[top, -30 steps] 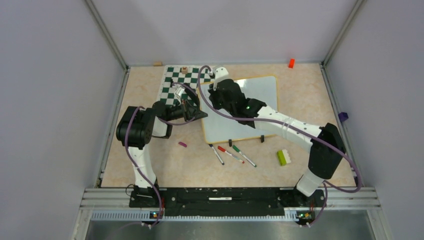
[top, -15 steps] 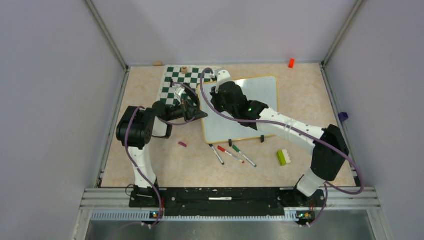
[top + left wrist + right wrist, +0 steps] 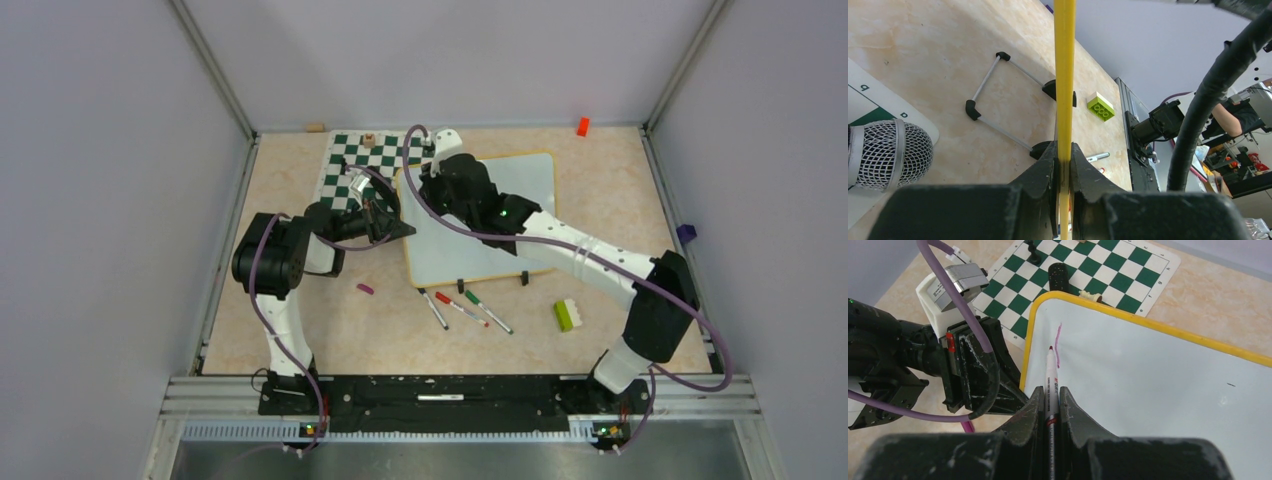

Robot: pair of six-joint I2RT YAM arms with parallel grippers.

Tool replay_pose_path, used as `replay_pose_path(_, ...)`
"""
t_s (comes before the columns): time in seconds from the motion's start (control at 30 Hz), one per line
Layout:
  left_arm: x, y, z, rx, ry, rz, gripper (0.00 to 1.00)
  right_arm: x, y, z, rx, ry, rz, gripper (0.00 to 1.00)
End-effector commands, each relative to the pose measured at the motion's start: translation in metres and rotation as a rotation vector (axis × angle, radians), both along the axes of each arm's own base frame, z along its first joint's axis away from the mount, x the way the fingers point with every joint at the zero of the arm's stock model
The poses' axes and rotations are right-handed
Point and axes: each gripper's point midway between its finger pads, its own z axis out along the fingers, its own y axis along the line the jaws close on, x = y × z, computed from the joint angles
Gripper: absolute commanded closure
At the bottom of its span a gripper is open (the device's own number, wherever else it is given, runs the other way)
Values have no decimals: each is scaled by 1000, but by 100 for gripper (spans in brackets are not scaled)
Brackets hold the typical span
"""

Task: Write a sentence on the whiteboard

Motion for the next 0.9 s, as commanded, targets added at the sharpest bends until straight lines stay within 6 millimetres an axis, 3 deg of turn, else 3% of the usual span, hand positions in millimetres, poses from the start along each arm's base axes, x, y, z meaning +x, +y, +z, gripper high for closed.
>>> replay_pose_path(0.0,-9,0,22,-11,-133,-26,100,7,3,46,74,-76,3,100)
replay_pose_path(0.87,-9,0,22,-10,-136,-27,100,30,4,28,11,-89,-55,100)
